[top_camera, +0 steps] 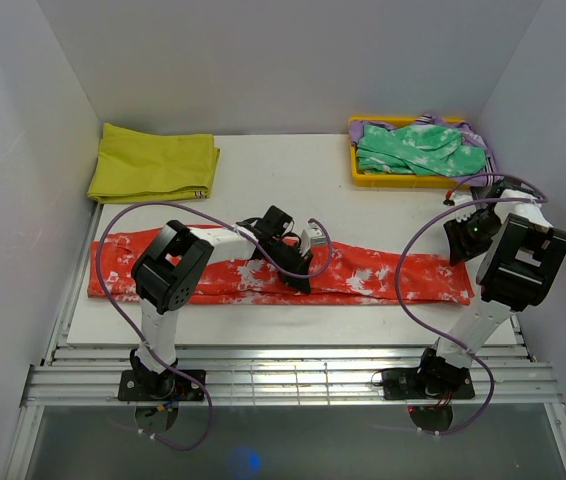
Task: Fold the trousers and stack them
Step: Fold the trousers
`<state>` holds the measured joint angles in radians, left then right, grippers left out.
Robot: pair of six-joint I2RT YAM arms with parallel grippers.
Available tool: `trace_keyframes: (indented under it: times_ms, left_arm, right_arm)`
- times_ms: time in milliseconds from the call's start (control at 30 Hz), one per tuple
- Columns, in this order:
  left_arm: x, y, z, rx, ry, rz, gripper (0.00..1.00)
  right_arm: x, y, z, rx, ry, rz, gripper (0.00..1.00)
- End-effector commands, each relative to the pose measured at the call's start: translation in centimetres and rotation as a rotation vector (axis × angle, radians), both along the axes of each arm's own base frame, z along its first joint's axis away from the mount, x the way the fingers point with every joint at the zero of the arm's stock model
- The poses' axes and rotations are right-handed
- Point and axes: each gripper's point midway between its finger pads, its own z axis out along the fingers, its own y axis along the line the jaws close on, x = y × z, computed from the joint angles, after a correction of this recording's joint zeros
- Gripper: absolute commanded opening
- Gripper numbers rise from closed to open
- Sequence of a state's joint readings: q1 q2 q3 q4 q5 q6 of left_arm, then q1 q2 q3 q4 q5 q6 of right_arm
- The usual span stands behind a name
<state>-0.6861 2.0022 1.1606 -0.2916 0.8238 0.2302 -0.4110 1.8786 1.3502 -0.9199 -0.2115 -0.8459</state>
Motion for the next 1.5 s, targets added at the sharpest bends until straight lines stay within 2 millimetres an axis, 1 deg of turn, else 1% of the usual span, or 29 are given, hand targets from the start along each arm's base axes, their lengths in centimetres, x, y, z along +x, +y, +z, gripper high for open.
trace_keyframes:
  times_ms: [0, 67, 100, 167, 200, 267, 467, 567, 600, 633, 667, 700, 733, 767, 867, 900, 967, 1000, 1033, 1133, 1200, 1233, 1367, 1433, 1467]
  left_arm:
    - [-4.4, 7.5, -9.1, 0.418, 0.107, 0.015, 0.0]
    - [-4.5, 7.5, -9.1, 0.418, 0.109, 0.014, 0.0]
    - [-4.4, 7.5, -9.2, 0.417, 0.106, 0.014, 0.0]
    - [-4.4, 7.5, -9.1, 0.418, 0.107, 0.015, 0.0]
    - [-4.5, 7.5, -9.1, 0.417, 0.108, 0.013, 0.0]
    - [-4.5, 7.5, -9.1, 0.417, 0.108, 0.015, 0.0]
    - [-4.4, 7.5, -9.0, 0.416, 0.104, 0.013, 0.0]
    - [-4.5, 7.6, -9.1, 0.419, 0.108, 0.012, 0.0]
    - [-4.4, 7.5, -9.1, 0.418, 0.106, 0.013, 0.0]
    - [-4.4, 7.5, -9.1, 0.418, 0.106, 0.013, 0.0]
    - [-4.5, 7.6, -9.1, 0.42, 0.106, 0.012, 0.0]
    - [-4.4, 7.6, -9.0, 0.42, 0.107, 0.013, 0.0]
    - [-4.5, 7.6, -9.1, 0.422, 0.106, 0.011, 0.0]
    - [-4.4, 7.6, -9.0, 0.421, 0.104, 0.01, 0.0]
    - [-4.4, 7.7, -8.9, 0.421, 0.096, 0.008, 0.0]
    - [-4.3, 7.7, -8.8, 0.419, 0.093, 0.009, 0.0]
    - [-4.4, 7.7, -8.9, 0.42, 0.096, 0.005, 0.0]
    - [-4.5, 7.7, -8.8, 0.419, 0.097, 0.005, 0.0]
    - [-4.4, 7.7, -8.9, 0.418, 0.095, 0.004, 0.0]
    - [-4.5, 7.7, -8.9, 0.419, 0.097, 0.005, 0.0]
    - [-4.4, 7.7, -8.9, 0.419, 0.095, 0.005, 0.0]
    - [-4.4, 7.7, -8.9, 0.421, 0.097, 0.005, 0.0]
    - [-4.3, 7.7, -8.9, 0.422, 0.093, 0.006, 0.0]
    - [-4.4, 7.7, -9.0, 0.424, 0.095, 0.006, 0.0]
    - [-4.3, 7.7, -8.9, 0.421, 0.094, 0.007, 0.0]
  right_arm:
    - [0.1, -0.8, -0.8, -0.028, 0.006, -0.025, 0.5]
    - [-0.4, -0.8, -0.8, -0.026, 0.012, -0.021, 0.49]
    - [-0.8, -0.6, -1.0, -0.021, 0.019, -0.021, 0.45]
    - [-1.2, -0.2, -0.7, -0.007, 0.022, -0.015, 0.44]
    - [-1.7, 0.1, -0.7, 0.008, 0.036, -0.013, 0.42]
    - [-2.0, 0.4, -0.4, 0.01, 0.033, -0.009, 0.42]
    - [-4.3, 0.9, -1.8, 0.031, 0.095, -0.006, 0.4]
    - [-4.4, 0.9, -2.2, 0.044, 0.104, -0.017, 0.4]
    - [-4.3, 1.0, -2.2, 0.053, 0.099, -0.017, 0.32]
    - [-4.2, 0.9, -2.2, 0.056, 0.094, -0.018, 0.26]
    - [-3.6, 0.7, -1.8, 0.056, 0.074, -0.025, 0.21]
    - [-3.2, 0.8, -1.5, 0.065, 0.061, -0.031, 0.08]
    - [-2.7, 0.8, -1.0, 0.069, 0.044, -0.035, 0.08]
    - [-1.9, 0.5, 0.1, 0.064, 0.007, -0.035, 0.08]
    - [-0.4, 0.3, 2.4, 0.056, -0.065, -0.031, 0.08]
    - [0.3, -0.2, 3.2, 0.038, -0.089, -0.032, 0.08]
    - [0.8, -0.8, 3.9, 0.013, -0.104, -0.033, 0.08]
    - [1.1, -1.4, 4.2, -0.016, -0.107, -0.034, 0.08]
    - [1.2, -1.8, 4.3, -0.027, -0.108, -0.034, 0.08]
    - [1.0, -2.6, 3.5, -0.052, -0.073, -0.037, 0.08]
    - [0.8, -3.1, 2.5, -0.066, -0.045, -0.033, 0.08]
    - [0.6, -3.1, 1.7, -0.062, -0.023, -0.03, 0.08]
    - [-0.3, -3.2, -0.1, -0.059, 0.036, -0.032, 0.08]
    - [-0.6, -3.2, -0.4, -0.058, 0.052, -0.038, 0.08]
    - [-0.9, -3.1, -0.6, -0.056, 0.059, -0.042, 0.1]
